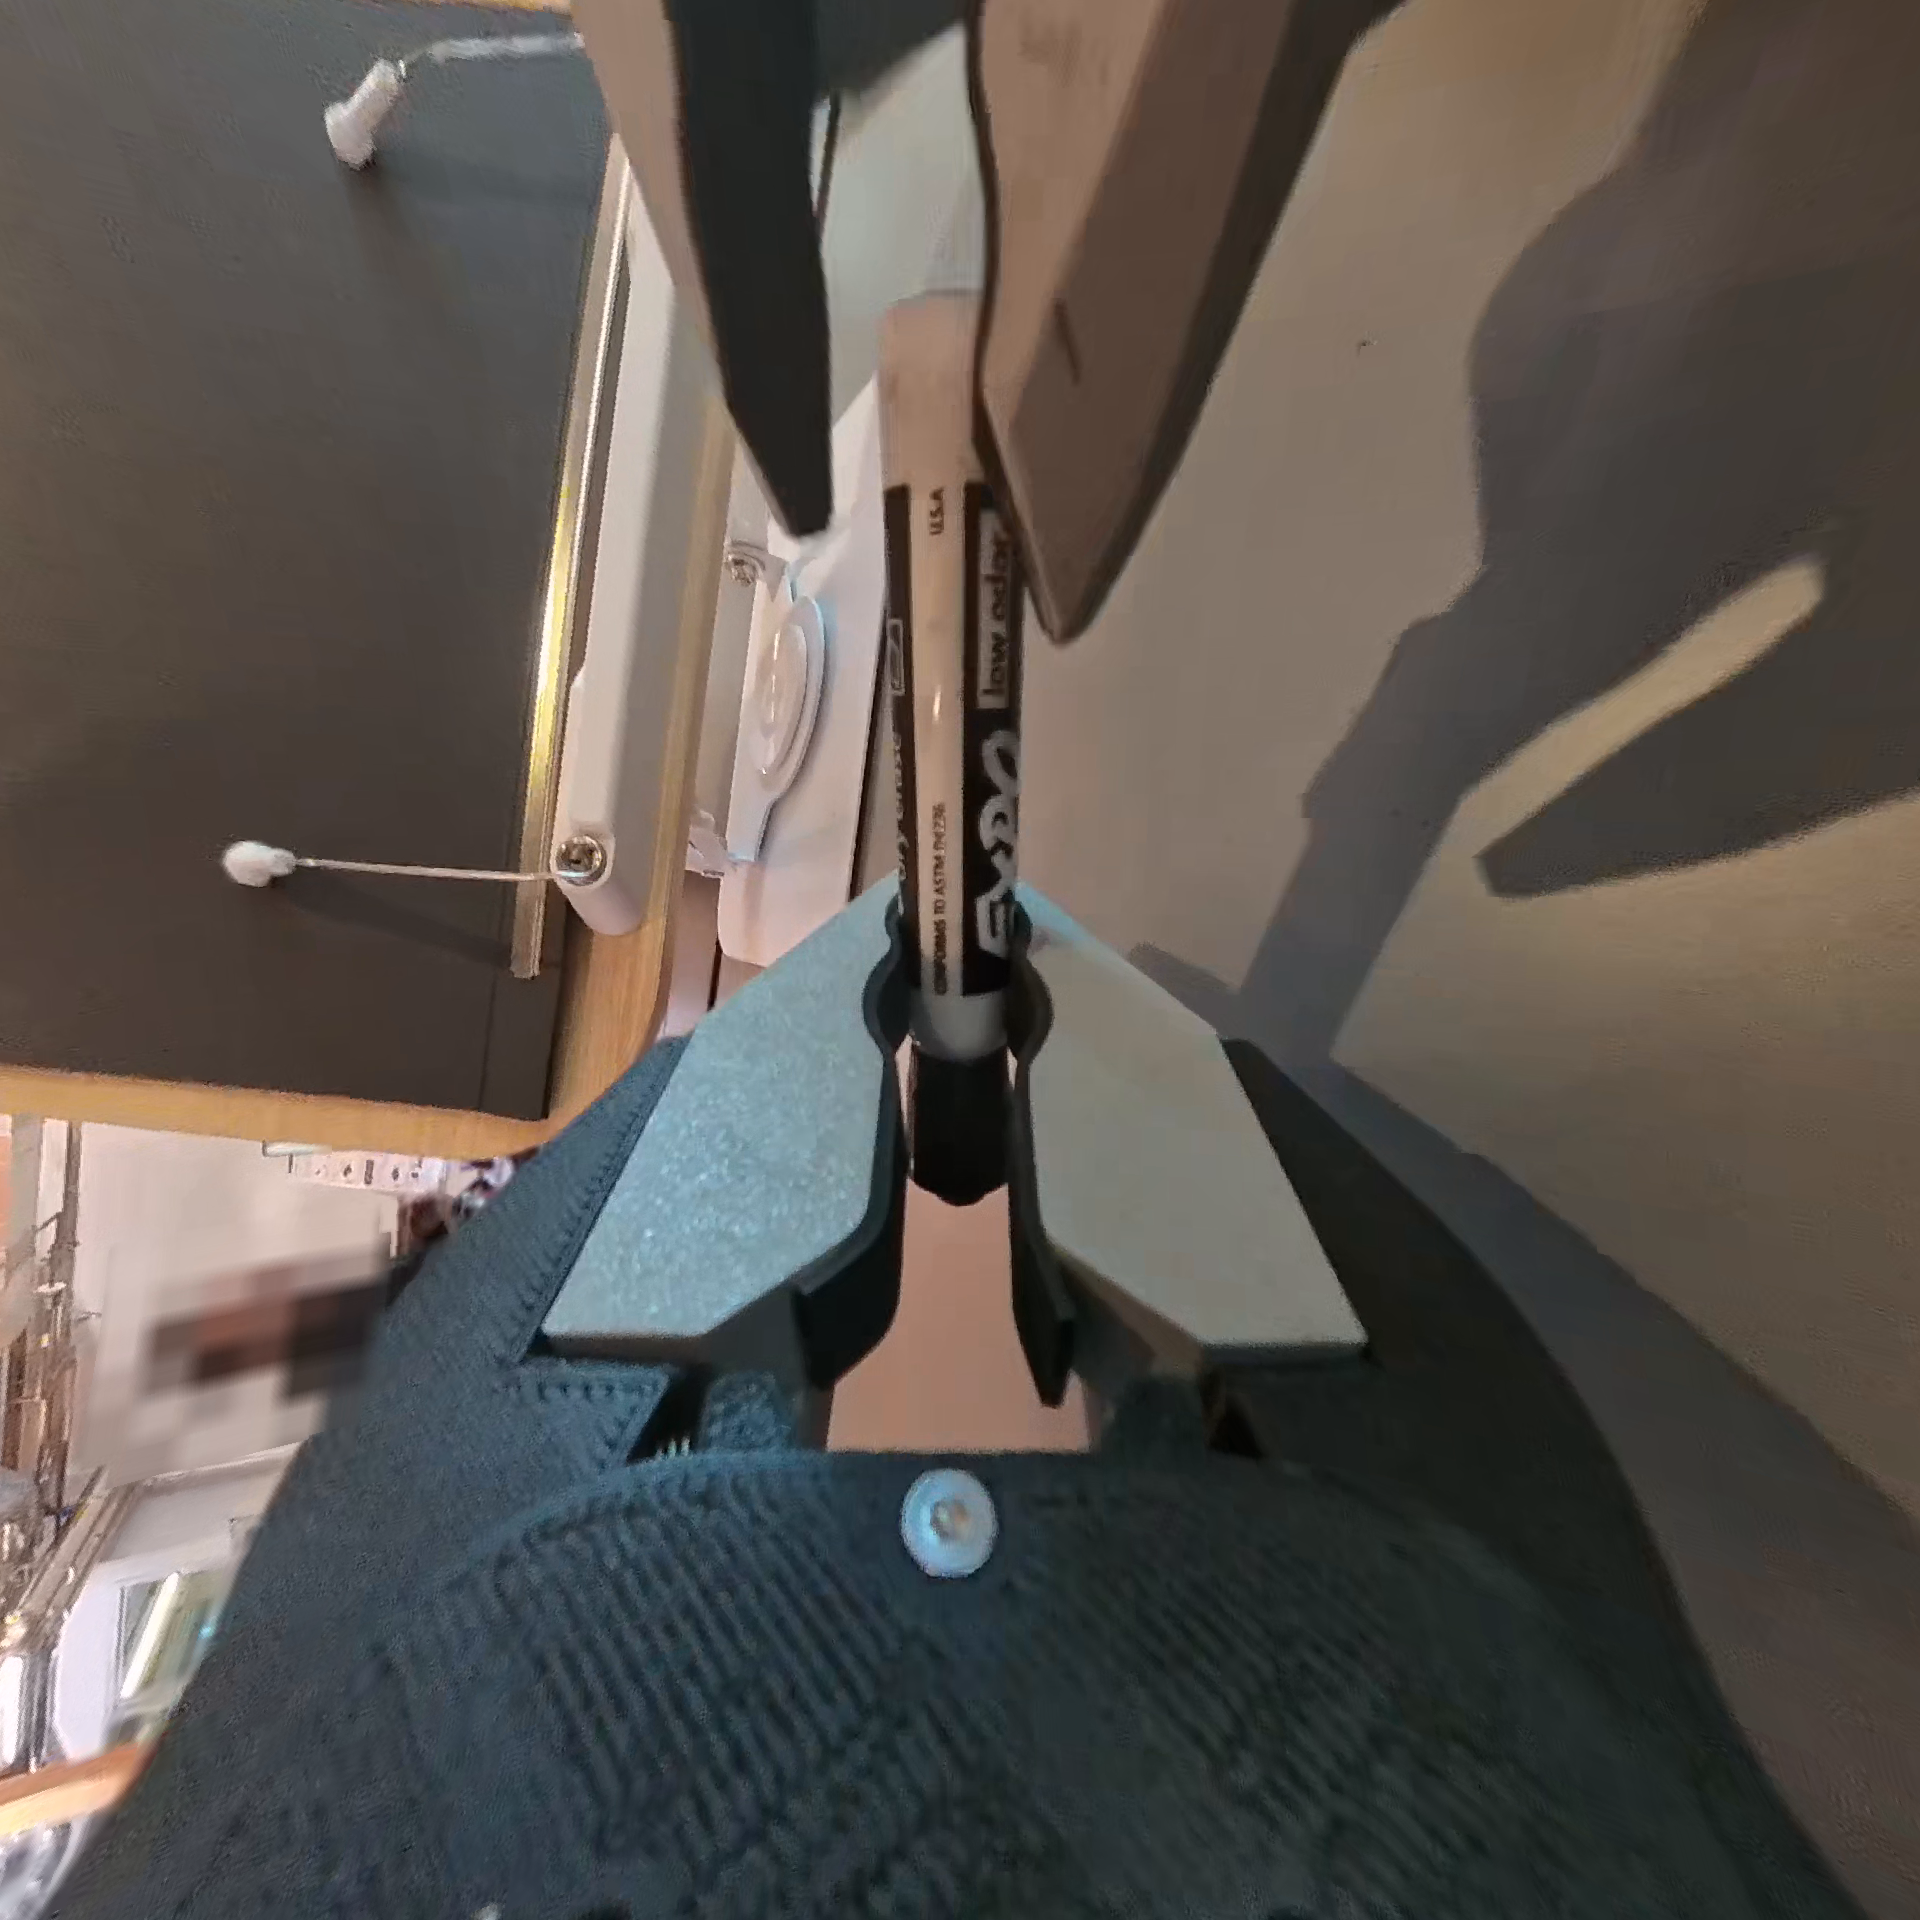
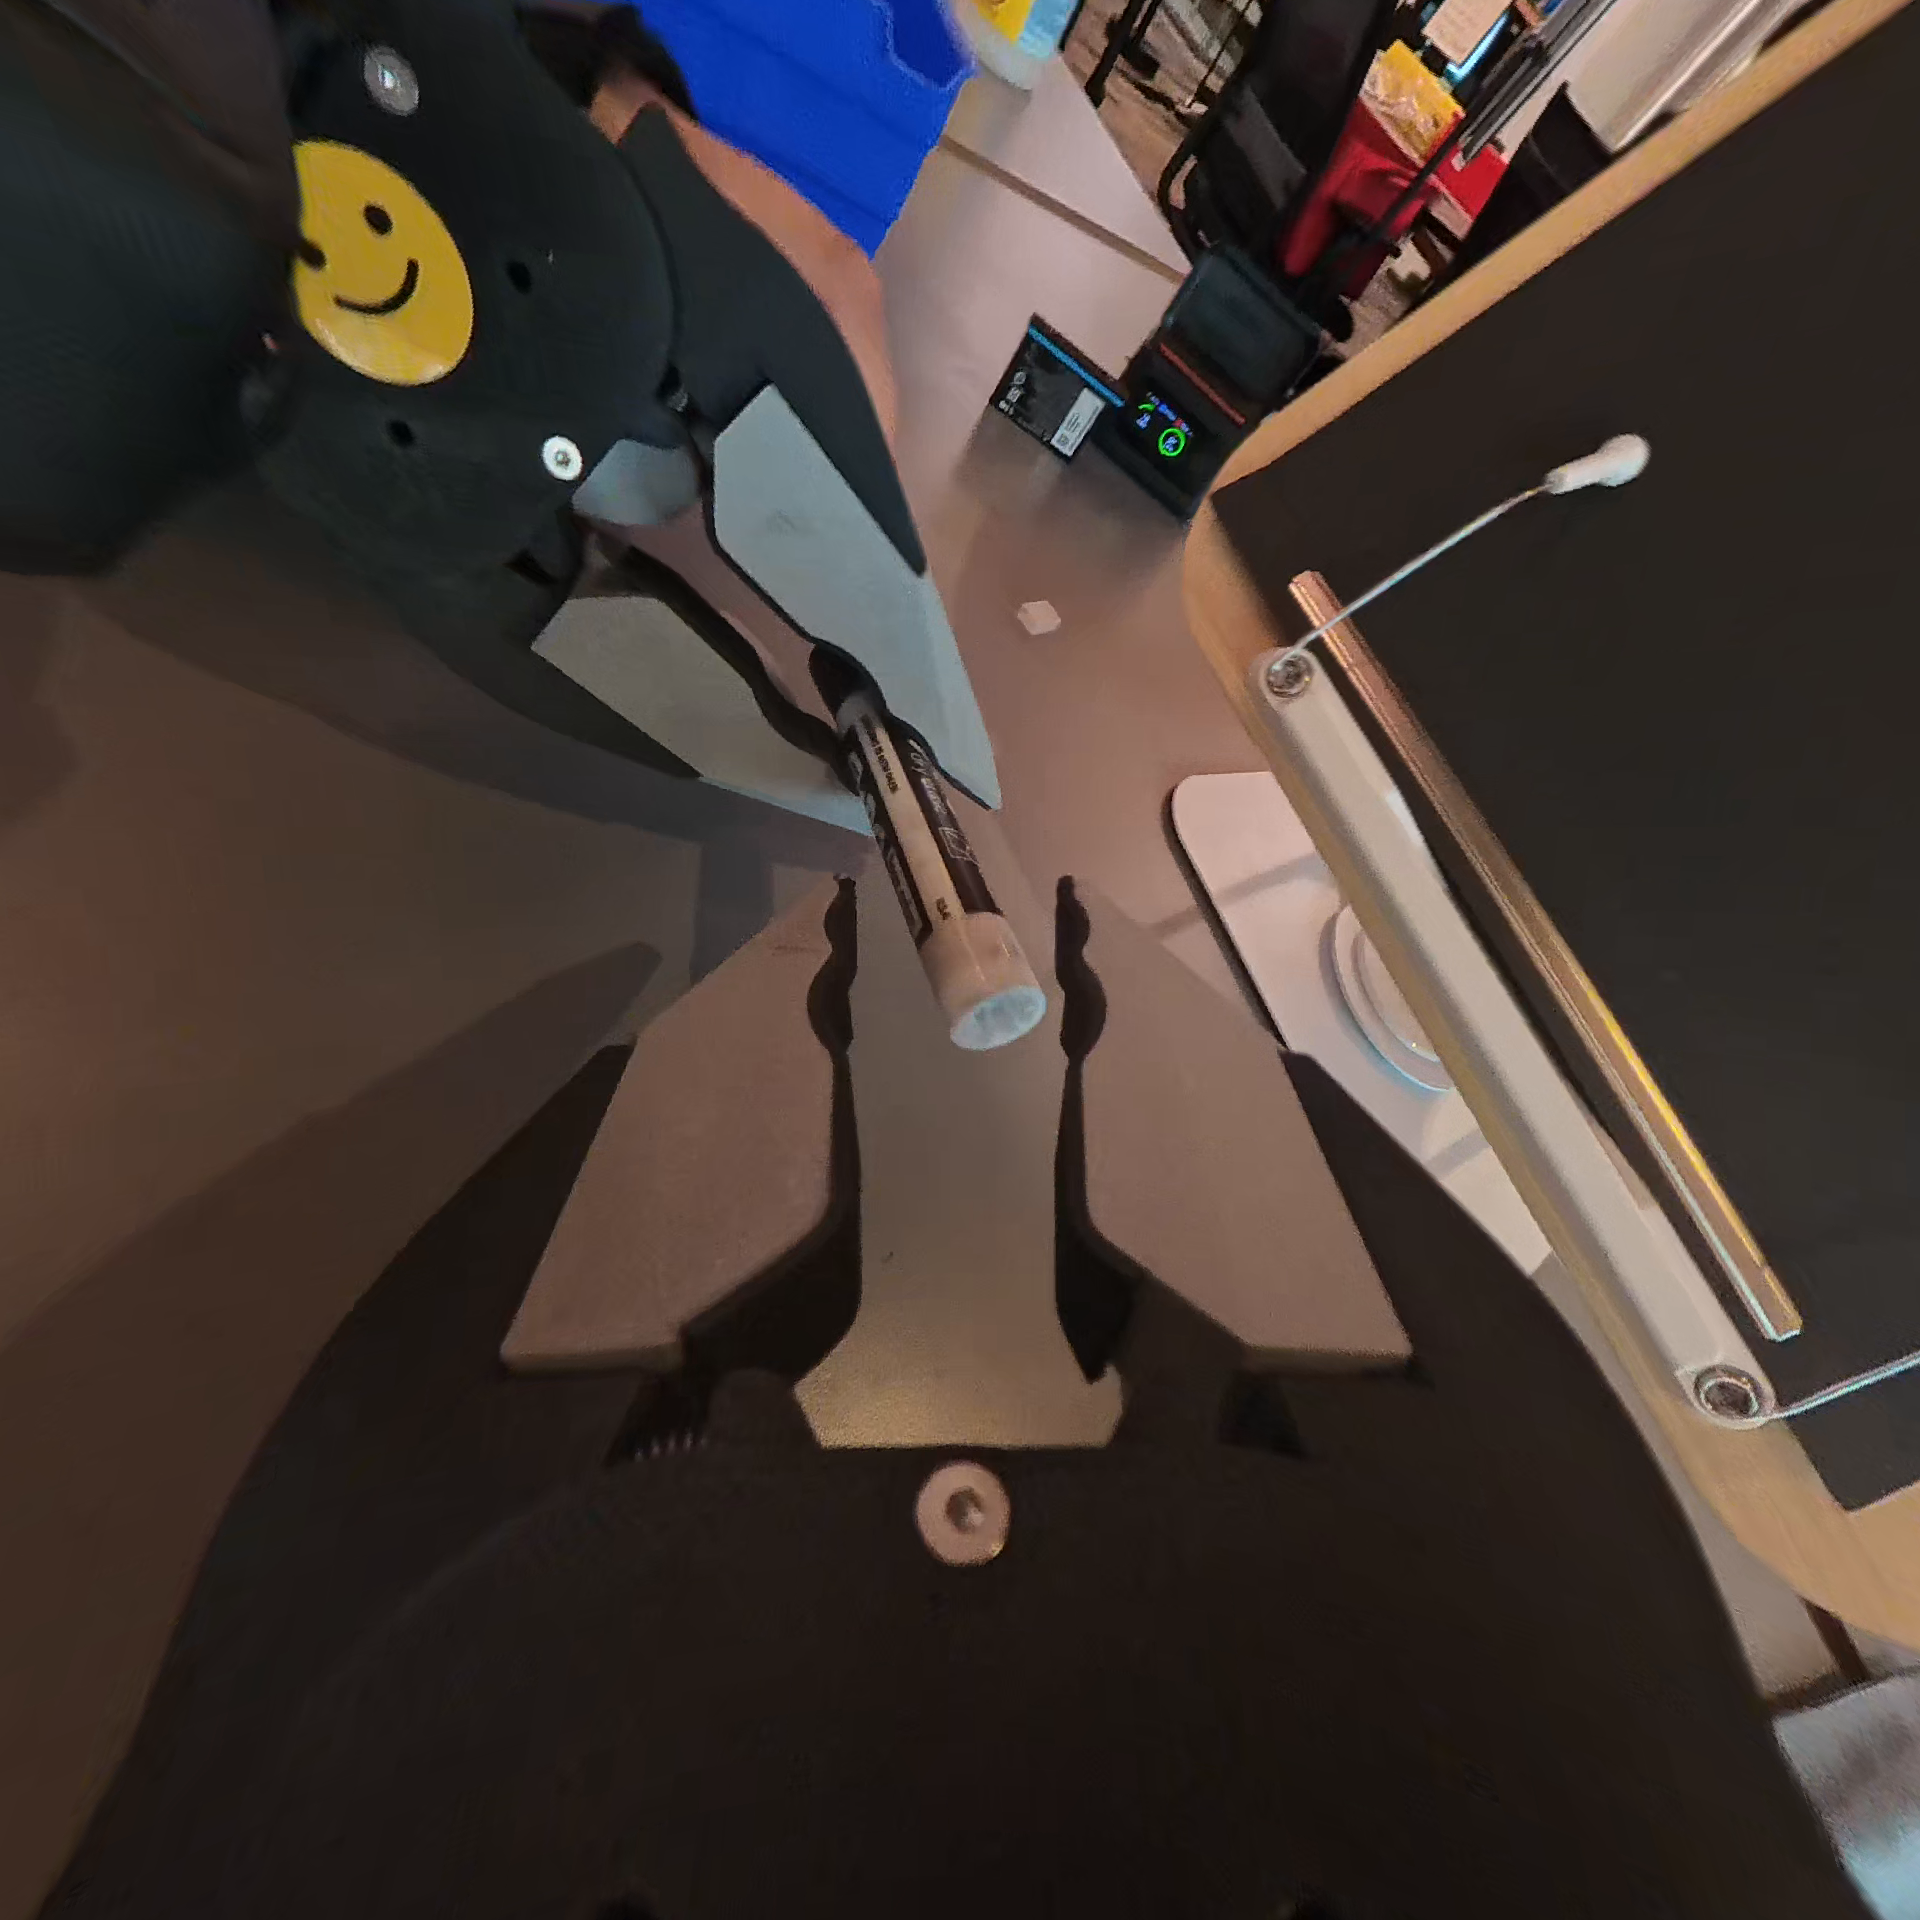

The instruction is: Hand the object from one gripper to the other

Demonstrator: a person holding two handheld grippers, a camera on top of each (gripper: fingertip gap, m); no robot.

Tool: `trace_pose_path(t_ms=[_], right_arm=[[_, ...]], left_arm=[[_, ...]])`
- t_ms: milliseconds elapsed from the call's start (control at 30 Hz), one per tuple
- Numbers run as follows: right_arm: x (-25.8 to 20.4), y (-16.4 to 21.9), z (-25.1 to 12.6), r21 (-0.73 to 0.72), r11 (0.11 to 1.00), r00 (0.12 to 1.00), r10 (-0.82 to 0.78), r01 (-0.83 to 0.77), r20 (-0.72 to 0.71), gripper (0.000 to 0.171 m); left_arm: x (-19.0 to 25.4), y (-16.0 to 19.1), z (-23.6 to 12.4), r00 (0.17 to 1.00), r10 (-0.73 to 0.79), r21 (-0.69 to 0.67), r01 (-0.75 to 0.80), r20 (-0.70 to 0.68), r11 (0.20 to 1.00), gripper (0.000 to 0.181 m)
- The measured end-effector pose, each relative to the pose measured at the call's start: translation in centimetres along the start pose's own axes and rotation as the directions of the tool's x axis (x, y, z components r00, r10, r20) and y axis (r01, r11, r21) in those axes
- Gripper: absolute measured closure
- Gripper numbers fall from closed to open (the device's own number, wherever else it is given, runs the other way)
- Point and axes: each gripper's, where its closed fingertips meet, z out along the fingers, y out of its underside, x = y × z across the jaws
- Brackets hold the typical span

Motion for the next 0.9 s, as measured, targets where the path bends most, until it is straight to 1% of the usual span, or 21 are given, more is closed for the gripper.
trace_pose_path(t_ms=[67, 133, 200, 300, 367, 467, 600, 733, 900], right_arm=[[-0.5, 0.4, 0.3, -0.027, 0.999, 0.999, -0.035, 0.035, 0.009, 0.141], [-1.3, 1.1, 0.7, -0.071, 0.995, 0.997, -0.066, 0.069, 0.045, 0.153], [-1.4, 2.1, 1.0, -0.135, 0.985, 0.994, -0.104, 0.109, 0.042, 0.154], [-1.2, 3.1, 1.4, -0.194, 0.967, 0.986, -0.166, 0.168, 0.022, 0.154], [-1.0, 3.8, 1.5, -0.230, 0.956, 0.983, -0.182, 0.180, 0.014, 0.154], [-1.1, 4.2, 1.6, -0.245, 0.955, 0.986, -0.167, 0.169, 0.026, 0.153], [-0.6, 5.3, 1.8, -0.302, 0.935, 0.981, -0.192, 0.186, 0.009, 0.151], [-0.4, 5.4, 1.8, -0.306, 0.929, 0.976, -0.217, 0.208, 0.004, 0.151], [-0.6, 5.2, 1.8, -0.293, 0.934, 0.978, -0.210, 0.205, 0.014, 0.151]], left_arm=[[0.3, -0.9, -0.3, 0.999, 0.039, 0.046, -0.039, -0.003, 0.998, 0.168], [0.6, -1.5, -0.5, 0.996, 0.084, 0.066, -0.084, 0.002, 0.994, 0.169], [1.0, -1.3, -0.4, 0.994, 0.113, 0.050, -0.112, -0.006, 0.992, 0.169], [1.2, -1.3, -0.4, 0.994, 0.106, 0.055, -0.105, -0.021, 0.993, 0.167], [1.2, -1.5, -0.5, 0.995, 0.099, 0.066, -0.097, -0.025, 0.993, 0.166], [1.5, -1.7, -0.6, 0.993, 0.113, 0.075, -0.110, -0.032, 0.991, 0.166], [2.0, -3.1, -1.3, 0.992, 0.119, 0.158, -0.109, -0.050, 0.981, 0.165], [2.1, -3.6, -1.6, 0.992, 0.115, 0.180, -0.104, -0.053, 0.978, 0.165], [2.4, -3.9, -2.0, 0.991, 0.031, 0.229, -0.001, -0.126, 0.973, 0.165]])
